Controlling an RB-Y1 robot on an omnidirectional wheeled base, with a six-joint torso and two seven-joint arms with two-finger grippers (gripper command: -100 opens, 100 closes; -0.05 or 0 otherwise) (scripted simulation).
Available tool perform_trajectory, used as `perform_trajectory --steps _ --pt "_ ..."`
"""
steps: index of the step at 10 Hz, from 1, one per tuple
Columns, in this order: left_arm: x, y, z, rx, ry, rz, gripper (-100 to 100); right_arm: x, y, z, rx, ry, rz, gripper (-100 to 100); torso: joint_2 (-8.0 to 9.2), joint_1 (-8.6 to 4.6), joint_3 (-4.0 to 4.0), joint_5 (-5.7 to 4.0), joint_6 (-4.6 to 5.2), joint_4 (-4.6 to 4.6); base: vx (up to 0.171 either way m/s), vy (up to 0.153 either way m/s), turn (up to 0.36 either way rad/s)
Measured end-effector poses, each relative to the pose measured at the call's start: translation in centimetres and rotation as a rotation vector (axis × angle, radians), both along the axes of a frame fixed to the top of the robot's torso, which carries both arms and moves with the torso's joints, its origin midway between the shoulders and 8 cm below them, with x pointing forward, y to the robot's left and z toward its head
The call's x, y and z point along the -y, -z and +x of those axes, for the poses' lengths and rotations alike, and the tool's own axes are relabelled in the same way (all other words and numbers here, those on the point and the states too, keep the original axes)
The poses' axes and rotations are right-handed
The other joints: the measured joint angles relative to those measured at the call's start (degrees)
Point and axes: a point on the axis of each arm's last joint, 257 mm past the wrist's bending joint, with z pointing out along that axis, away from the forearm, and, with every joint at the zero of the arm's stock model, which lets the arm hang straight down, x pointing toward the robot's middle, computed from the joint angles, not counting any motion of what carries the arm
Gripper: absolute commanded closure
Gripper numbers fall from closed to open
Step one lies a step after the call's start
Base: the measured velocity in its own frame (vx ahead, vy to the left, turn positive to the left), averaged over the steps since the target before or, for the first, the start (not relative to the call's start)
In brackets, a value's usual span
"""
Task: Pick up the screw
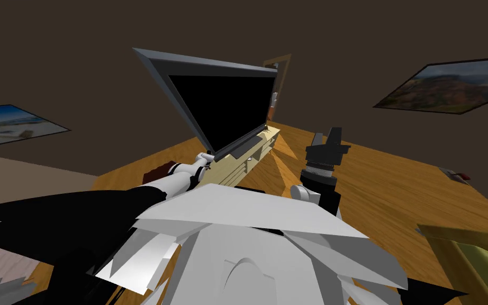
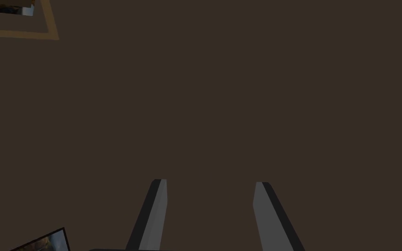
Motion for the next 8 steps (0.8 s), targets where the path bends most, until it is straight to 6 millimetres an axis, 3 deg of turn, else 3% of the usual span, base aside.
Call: perform_trajectory --steps 2,4,7,8 --pt "-0.3 0.3 -1.2 -0.001 -0.059 0.001 -100 0.0 0.0 0.0 0.000 0.000 0.000 0 0.24 0.16 0.15 0.04 -0.06 0.06 -0.094 0.077 -0.117" --pt "-0.7 0.5 -1.9 -0.003 -0.097 0.002 -100 0.0 0.0 0.0 0.000 0.000 0.000 0 0.00 -0.04 0.01 0.00 0.01 0.01 -0.108 0.072 -0.395" --pt "-1.2 0.8 -3.6 -0.007 -0.186 0.007 -100 0.0 0.0 0.0 0.000 0.000 0.000 0 0.18 0.08 0.12 0.02 -0.02 0.05 -0.104 0.065 -0.186" --pt "-1.2 0.9 -3.7 -0.003 -0.192 0.007 100 0.0 0.0 0.0 0.000 0.000 0.000 0 -0.01 -0.01 0.02 0.01 -0.10 0.01 -0.011 0.007 0.014"
